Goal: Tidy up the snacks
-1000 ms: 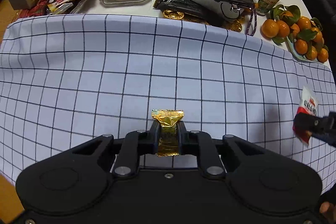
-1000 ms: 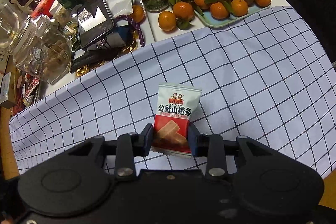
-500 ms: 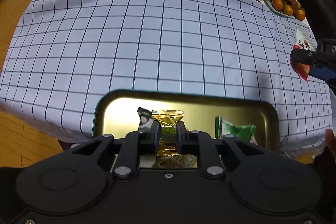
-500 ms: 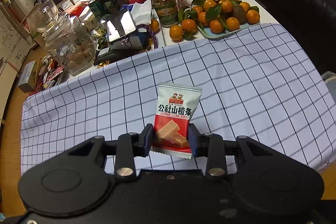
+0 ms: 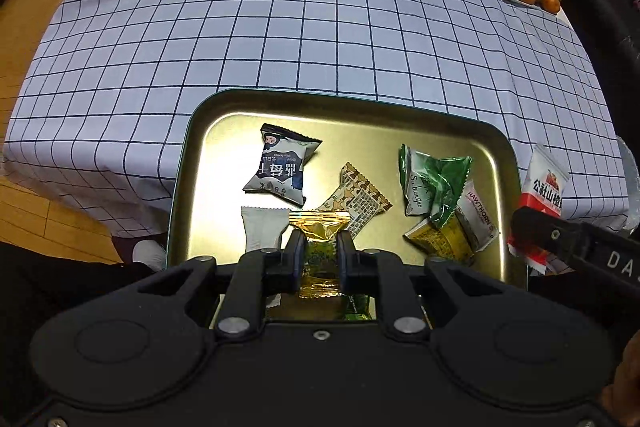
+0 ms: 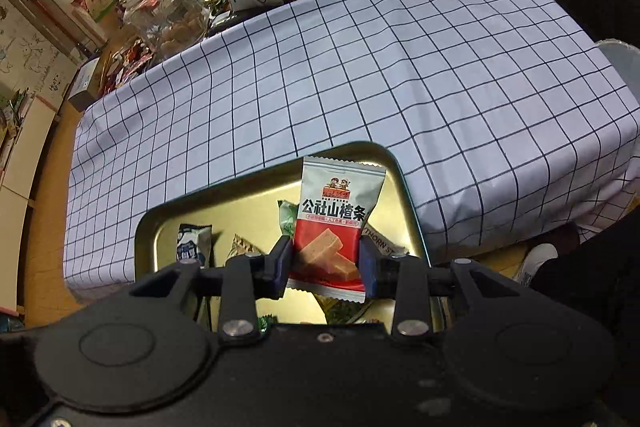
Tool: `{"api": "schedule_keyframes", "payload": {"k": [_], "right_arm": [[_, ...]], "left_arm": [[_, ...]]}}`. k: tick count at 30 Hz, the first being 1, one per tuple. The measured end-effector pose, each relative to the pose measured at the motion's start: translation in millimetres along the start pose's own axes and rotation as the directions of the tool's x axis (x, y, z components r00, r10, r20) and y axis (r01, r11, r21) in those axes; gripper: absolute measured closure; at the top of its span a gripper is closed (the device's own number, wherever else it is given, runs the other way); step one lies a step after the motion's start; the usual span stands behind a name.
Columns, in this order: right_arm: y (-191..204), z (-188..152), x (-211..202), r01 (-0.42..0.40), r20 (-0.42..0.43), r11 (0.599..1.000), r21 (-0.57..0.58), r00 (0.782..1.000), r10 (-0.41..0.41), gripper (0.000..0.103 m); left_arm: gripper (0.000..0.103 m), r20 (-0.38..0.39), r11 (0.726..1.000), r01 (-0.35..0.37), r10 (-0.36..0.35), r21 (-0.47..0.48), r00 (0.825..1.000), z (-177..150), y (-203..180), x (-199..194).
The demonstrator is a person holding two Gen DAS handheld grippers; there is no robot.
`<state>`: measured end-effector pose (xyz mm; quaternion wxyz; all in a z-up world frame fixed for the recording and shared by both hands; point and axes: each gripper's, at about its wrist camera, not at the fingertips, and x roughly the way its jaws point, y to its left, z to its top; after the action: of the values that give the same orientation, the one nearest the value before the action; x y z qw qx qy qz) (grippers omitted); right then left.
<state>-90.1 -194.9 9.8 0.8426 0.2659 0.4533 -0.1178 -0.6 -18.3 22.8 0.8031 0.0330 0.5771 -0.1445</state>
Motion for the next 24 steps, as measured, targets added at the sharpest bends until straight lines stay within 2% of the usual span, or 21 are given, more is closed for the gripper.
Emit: {"api": "schedule_keyframes", "payload": {"k": [5,9,14,20,24], "right_arm": [[13.0,-4.1,-7.3,-0.004,0.020,0.997,-0.071,1.000,0.005,0.066],[27.5,4.8,-12.7,-0.015,0.044,0.992,-0.126,0.999,0.021,0.066],[43.2,17.5,-15.5,-0.027,0.067,0.984,-0.173,0.997,0.039,0.065],[42.5,21.9,-18.9,-0.031,0.058,0.986,-0.163,0.997,0.041,0.065],[33.1,12.3,-17.0,0.012,0.060,0.989,-0.150,0.998,-0.004,0.065]], "left_arm": [[0.078,0.038,0.999,-0.040,0.039,0.020,0.998,8.2,-4.3,-5.7],[0.073,0.081,1.000,-0.018,0.016,0.019,0.997,16.4,-2.8,-17.2],[0.073,0.103,1.000,-0.022,0.021,0.011,0.994,20.1,0.1,-24.7],[0.073,0.130,0.999,-0.038,0.037,0.006,0.991,8.9,5.7,-27.6],[0.073,0.137,0.999,-0.045,0.046,-0.005,0.990,-3.4,8.9,-22.8]]}}
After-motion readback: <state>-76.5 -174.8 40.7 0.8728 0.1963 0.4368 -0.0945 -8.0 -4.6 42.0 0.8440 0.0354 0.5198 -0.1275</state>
